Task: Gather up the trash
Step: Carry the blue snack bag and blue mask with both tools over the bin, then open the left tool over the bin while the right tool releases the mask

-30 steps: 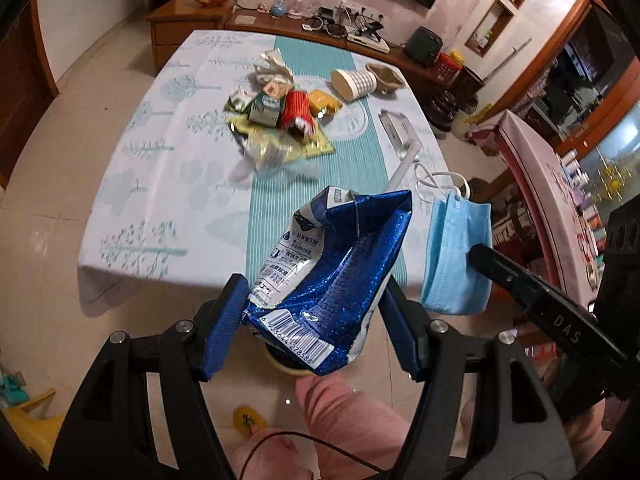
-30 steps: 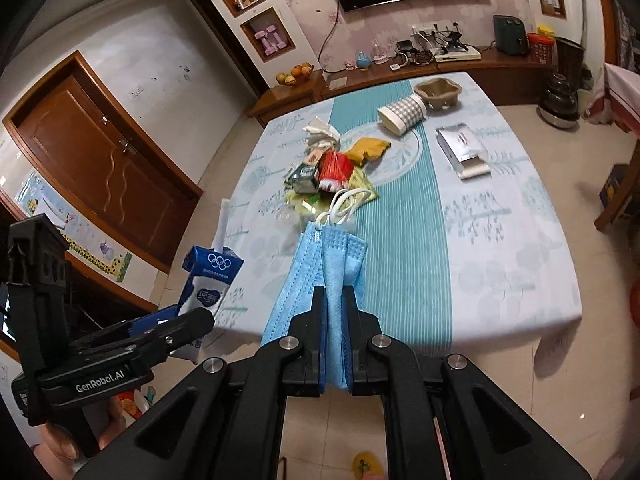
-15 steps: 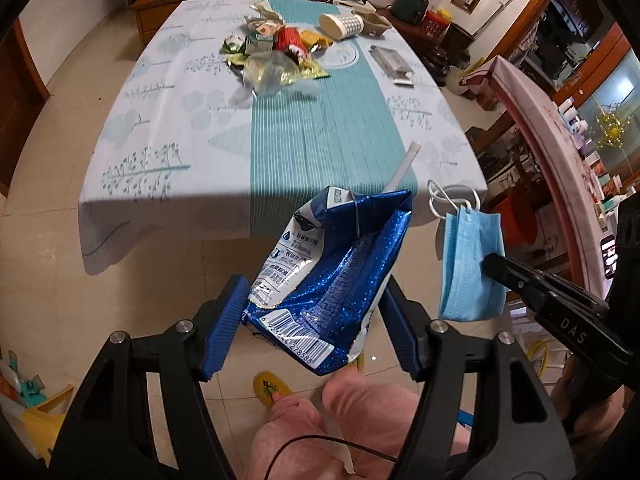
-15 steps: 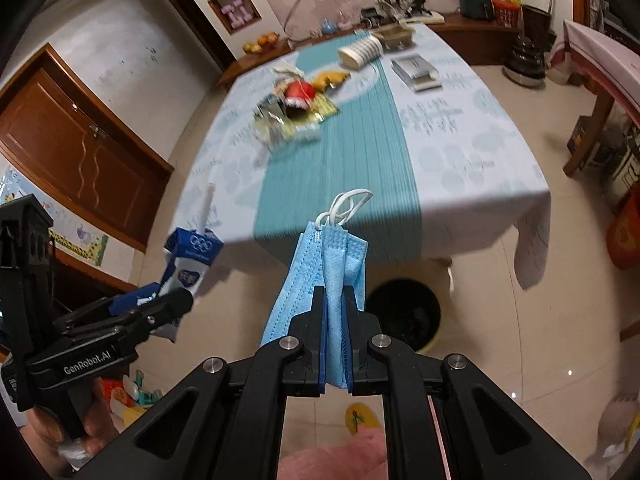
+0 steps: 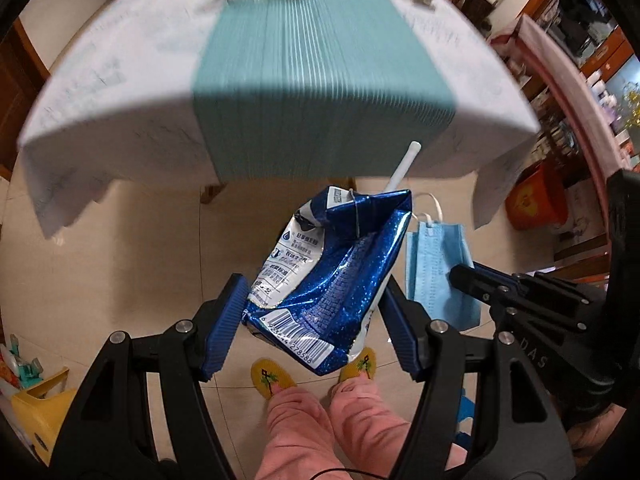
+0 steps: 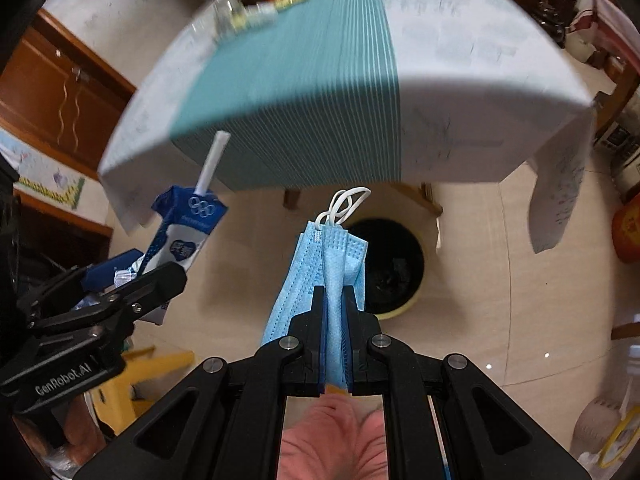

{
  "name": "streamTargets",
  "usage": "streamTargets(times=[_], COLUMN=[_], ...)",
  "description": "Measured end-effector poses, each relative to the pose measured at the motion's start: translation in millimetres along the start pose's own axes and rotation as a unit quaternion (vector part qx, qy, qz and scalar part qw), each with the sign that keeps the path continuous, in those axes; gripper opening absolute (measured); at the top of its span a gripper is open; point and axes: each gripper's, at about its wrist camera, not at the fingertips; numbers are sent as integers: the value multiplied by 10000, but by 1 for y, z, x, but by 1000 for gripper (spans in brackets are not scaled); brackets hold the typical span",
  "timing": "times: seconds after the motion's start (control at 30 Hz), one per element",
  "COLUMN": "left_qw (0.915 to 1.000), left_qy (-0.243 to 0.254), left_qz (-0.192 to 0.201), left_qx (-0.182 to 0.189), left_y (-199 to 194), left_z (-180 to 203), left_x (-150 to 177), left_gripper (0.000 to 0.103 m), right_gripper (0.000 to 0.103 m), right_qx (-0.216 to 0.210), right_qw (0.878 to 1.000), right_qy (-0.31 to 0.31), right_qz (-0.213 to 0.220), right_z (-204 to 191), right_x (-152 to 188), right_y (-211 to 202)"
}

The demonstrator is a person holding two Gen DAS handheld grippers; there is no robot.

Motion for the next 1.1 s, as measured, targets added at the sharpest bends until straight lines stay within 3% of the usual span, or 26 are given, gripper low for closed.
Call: streamTargets(times=[0.37, 0.57, 0.7, 0.73, 0.8, 0.87, 0.93, 1.1], left_qw=[9957, 9955, 9934, 9929, 9919, 9913, 9907, 9910], left_qy=[-548, -560, -707, -761, -873, -972, -1022, -926], left_qz=[-735, -702, -863, -870, -864, -805, -796, -675], left_qx=[-128, -316, -283, -291, -321, -375, -415, -697], left_y=[178, 243, 278, 284, 294, 297, 300, 296], left_z=[-2, 2, 1, -1, -6, -19, -23, -25], left_x=[18, 7, 5, 5, 5, 4, 3, 4], left_gripper=[64, 63, 64, 66, 83, 84, 85, 85], right_gripper=[7, 7, 7, 11, 21, 35, 41, 42], right_qx=[100, -52, -212, -196, -160, -176, -220, -198], right_qw=[9980, 9961, 9945, 9945, 9941, 9929, 9923, 9942], right_qy=[383, 733, 945, 968, 1019, 1120, 1173, 1010], right_qz=[-483, -494, -401, -359, -339, -349, -335, -327], right_z=[70, 97, 105, 106, 110, 115, 118, 116], right_x=[8, -3, -14, -16, -19, -19, -18, -16], right_y=[158, 228, 260, 268, 280, 290, 293, 291])
Point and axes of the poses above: each gripper's, at about its wrist camera, not at the fingertips, and y roughly the way its jaws point, z to its right, x to its underside, and after that the axes turned 7 degrees about y, right-handed
